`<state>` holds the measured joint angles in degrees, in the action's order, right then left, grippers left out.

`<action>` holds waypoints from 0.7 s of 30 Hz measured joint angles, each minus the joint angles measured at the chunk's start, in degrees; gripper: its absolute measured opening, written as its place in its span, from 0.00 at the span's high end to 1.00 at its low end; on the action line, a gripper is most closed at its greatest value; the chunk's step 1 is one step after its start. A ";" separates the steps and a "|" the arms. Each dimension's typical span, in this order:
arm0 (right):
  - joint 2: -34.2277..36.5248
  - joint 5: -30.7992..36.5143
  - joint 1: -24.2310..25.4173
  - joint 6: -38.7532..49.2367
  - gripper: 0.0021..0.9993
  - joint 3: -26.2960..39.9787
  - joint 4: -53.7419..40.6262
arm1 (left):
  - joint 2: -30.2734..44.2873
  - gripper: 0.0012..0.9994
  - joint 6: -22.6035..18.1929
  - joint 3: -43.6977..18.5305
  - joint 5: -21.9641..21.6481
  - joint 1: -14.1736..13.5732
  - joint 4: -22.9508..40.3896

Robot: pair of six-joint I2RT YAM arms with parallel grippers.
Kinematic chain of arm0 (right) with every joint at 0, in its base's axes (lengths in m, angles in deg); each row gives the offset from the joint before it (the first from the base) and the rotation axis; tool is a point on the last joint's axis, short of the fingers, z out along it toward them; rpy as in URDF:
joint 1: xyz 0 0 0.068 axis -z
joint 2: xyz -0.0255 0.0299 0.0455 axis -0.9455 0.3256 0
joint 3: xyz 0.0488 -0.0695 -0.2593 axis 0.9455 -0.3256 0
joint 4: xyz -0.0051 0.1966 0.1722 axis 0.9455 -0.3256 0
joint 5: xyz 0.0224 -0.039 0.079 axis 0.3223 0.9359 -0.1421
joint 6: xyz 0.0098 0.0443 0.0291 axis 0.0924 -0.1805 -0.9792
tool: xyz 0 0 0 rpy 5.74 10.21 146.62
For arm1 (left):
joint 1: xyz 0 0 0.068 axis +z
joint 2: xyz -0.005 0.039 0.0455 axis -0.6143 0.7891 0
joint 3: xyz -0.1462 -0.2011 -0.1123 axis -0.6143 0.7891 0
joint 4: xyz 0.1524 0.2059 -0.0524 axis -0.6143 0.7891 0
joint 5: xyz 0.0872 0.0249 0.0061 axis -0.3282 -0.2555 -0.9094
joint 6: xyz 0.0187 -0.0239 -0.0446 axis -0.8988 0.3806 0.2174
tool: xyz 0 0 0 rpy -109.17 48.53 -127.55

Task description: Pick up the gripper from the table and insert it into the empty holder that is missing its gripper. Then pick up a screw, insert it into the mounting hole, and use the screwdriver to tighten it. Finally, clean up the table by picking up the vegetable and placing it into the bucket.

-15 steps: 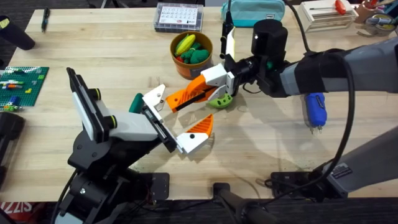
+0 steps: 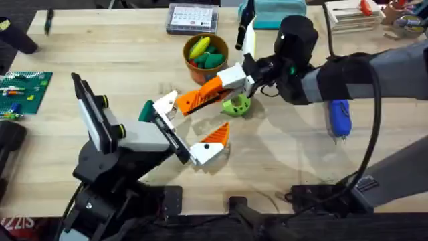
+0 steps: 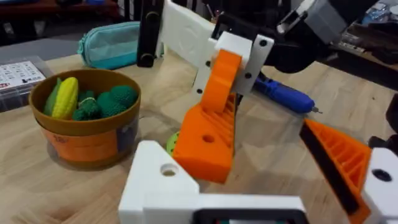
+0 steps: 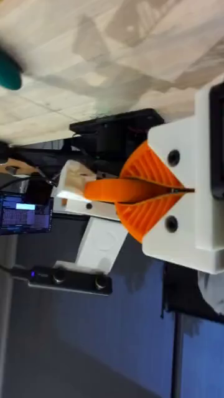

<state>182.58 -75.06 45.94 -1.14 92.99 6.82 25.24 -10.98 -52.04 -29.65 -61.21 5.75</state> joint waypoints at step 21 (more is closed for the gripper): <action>0.15 5.49 -1.80 7.04 0.98 0.20 -10.18 | 0.43 0.02 2.02 0.00 -2.09 0.26 0.20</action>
<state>182.73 -69.57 44.14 5.89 93.18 -3.35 25.66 -8.95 -52.04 -31.74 -60.95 5.95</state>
